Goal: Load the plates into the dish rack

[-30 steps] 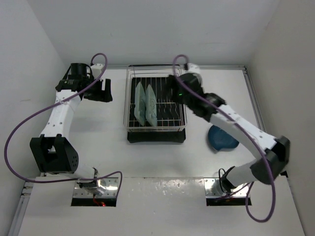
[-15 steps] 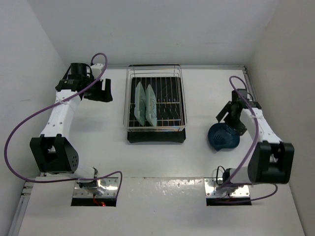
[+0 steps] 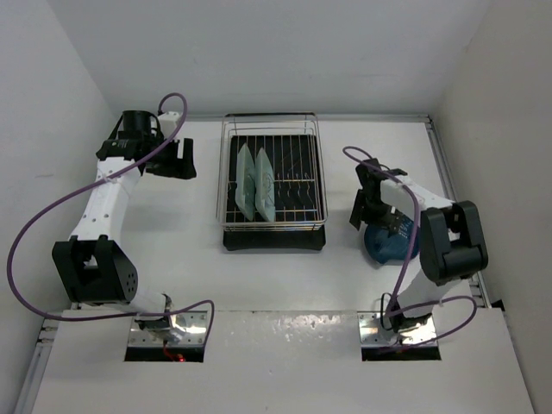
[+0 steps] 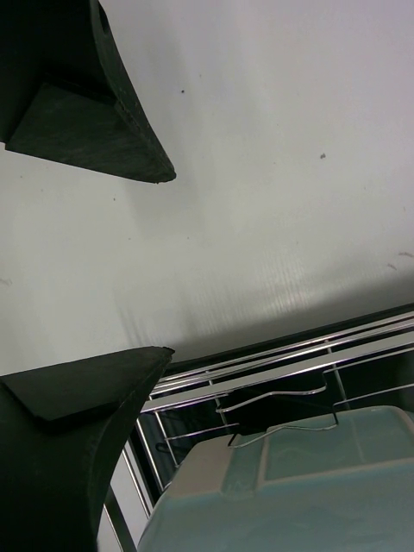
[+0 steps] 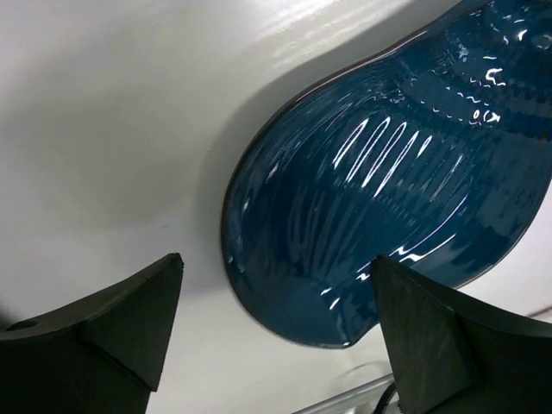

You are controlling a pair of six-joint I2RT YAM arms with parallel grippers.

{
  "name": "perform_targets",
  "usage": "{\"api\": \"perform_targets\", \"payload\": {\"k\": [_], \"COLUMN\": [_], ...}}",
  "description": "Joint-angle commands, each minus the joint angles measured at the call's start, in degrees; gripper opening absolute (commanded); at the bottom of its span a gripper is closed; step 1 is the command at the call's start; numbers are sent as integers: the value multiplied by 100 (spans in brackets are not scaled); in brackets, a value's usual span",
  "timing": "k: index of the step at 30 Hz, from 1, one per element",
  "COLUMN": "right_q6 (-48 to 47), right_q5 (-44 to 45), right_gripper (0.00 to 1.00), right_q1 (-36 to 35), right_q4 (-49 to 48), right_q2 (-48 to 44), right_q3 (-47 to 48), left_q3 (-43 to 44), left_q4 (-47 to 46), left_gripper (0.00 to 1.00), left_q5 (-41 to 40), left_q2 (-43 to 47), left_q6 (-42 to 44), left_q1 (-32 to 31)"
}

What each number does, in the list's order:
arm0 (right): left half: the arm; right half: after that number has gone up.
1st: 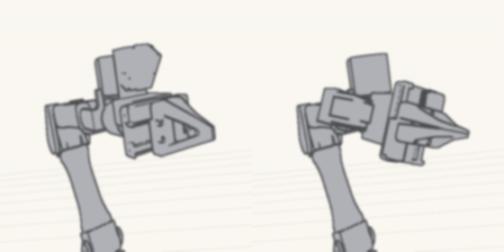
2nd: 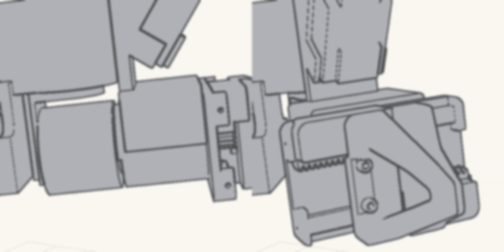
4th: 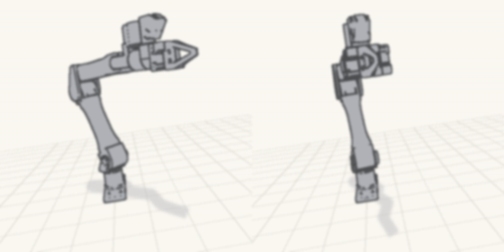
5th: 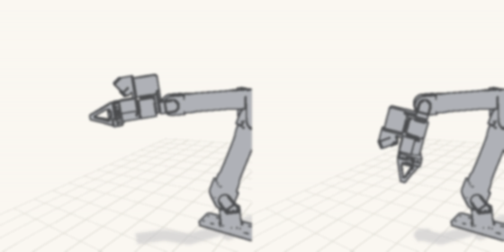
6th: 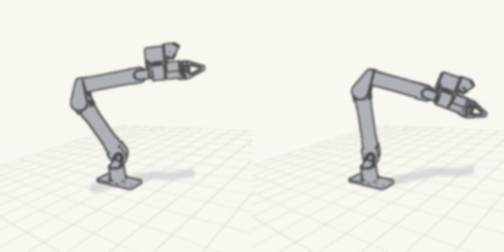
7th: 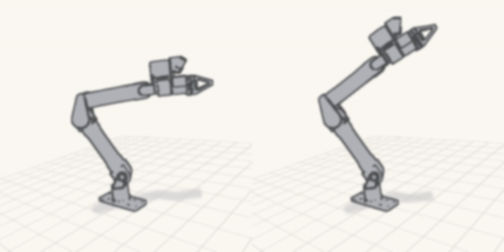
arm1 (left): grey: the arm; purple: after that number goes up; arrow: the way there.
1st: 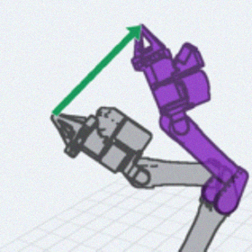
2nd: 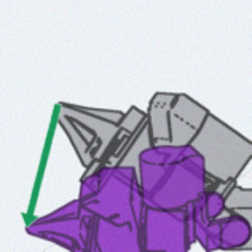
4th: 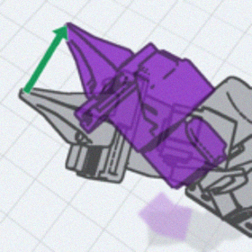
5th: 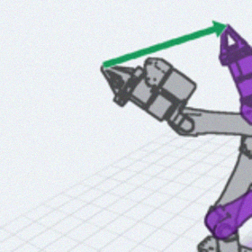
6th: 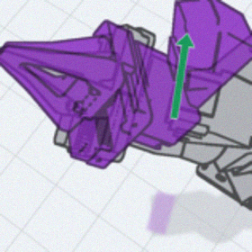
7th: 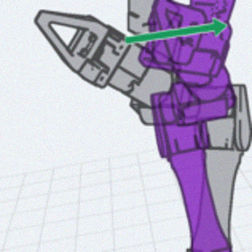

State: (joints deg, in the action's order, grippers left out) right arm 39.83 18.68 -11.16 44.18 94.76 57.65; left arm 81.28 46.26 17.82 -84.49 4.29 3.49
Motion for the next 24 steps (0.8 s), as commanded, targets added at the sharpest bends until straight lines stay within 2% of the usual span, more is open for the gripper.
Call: {"api": "perform_targets", "payload": {"k": [1,9,12,13,15,19,24], "right_q6": [-99,-538,-564,-564,-608,-828,-1109], "right_q5": [469,453,357,321,76,162,111], "right_gripper": [86,66,61,54,49,0,0], "right_q1": [-88,-203,-98,-10,131,237,167], "right_q4": [56,-76,-278,-331,-567,-666,-753], "right_q2": [235,868,834,799,711,640,307], "right_q3": [54,221,-25,-208,-324,-483,-509], "left_q3": [284,284,284,284,284,284,284], "left_q4": [-29,-29,-29,-29,-29,-29,-29], "left_gripper": [81,81,81,81,81,81,81], "left_q5": [125,125,125,125,125,125,125], "left_q2": [161,213,213,213,213,213,266], "left_q6": [80,80,80,80,80,80,80], "left_q1": [82,82,82,82,134,135,135]}}
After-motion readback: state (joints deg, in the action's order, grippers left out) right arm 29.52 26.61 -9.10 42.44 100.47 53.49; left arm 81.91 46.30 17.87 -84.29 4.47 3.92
